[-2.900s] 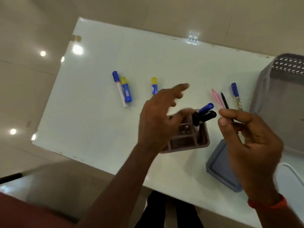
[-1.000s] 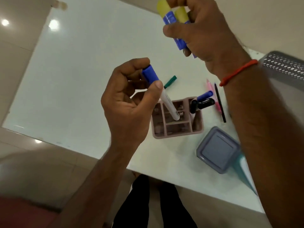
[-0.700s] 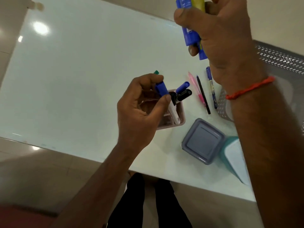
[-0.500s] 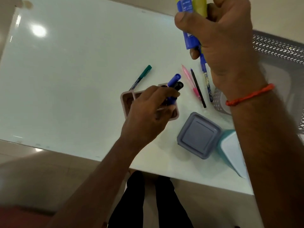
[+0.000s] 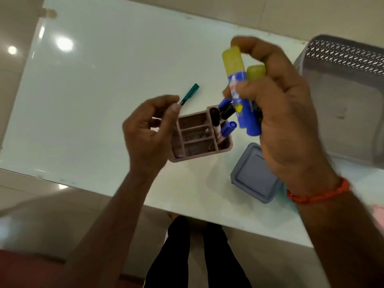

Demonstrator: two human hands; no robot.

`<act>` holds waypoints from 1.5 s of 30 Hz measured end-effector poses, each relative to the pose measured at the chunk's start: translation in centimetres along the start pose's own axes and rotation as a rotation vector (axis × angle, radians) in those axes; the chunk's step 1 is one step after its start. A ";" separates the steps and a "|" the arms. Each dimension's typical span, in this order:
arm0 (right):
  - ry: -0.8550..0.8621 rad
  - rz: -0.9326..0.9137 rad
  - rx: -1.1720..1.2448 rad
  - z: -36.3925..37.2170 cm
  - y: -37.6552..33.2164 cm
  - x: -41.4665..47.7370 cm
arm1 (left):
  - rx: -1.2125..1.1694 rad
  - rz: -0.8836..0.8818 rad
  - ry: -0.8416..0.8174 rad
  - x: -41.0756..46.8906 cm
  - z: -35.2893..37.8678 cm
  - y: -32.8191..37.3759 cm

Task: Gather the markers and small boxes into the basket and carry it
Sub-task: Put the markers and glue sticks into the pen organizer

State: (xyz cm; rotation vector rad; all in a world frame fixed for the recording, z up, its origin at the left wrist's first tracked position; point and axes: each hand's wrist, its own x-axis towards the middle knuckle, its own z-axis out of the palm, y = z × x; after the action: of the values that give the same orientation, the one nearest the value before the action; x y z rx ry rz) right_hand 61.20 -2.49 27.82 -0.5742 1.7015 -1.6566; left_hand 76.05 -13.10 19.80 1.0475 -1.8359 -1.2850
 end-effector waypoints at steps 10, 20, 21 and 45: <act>-0.104 -0.105 -0.650 4.4 4.6 -7.0 | -0.216 -0.073 -0.433 -2.6 -4.1 2.0; -0.014 0.043 -0.426 4.4 7.3 -5.1 | 0.050 0.071 -0.177 -0.7 -2.5 -0.7; 0.013 0.029 -0.419 4.3 7.5 -4.9 | 0.059 0.086 -0.166 -0.5 -2.1 -1.0; 0.145 -0.369 -0.792 2.2 9.8 -3.9 | 0.474 0.333 -0.504 -1.1 -1.0 -3.0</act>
State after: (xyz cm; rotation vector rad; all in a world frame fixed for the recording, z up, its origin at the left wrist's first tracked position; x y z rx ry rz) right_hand 66.83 -0.23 18.91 -1.2154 2.4744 -1.2113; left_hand 78.16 -13.20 17.19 0.6203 -2.6590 -0.9885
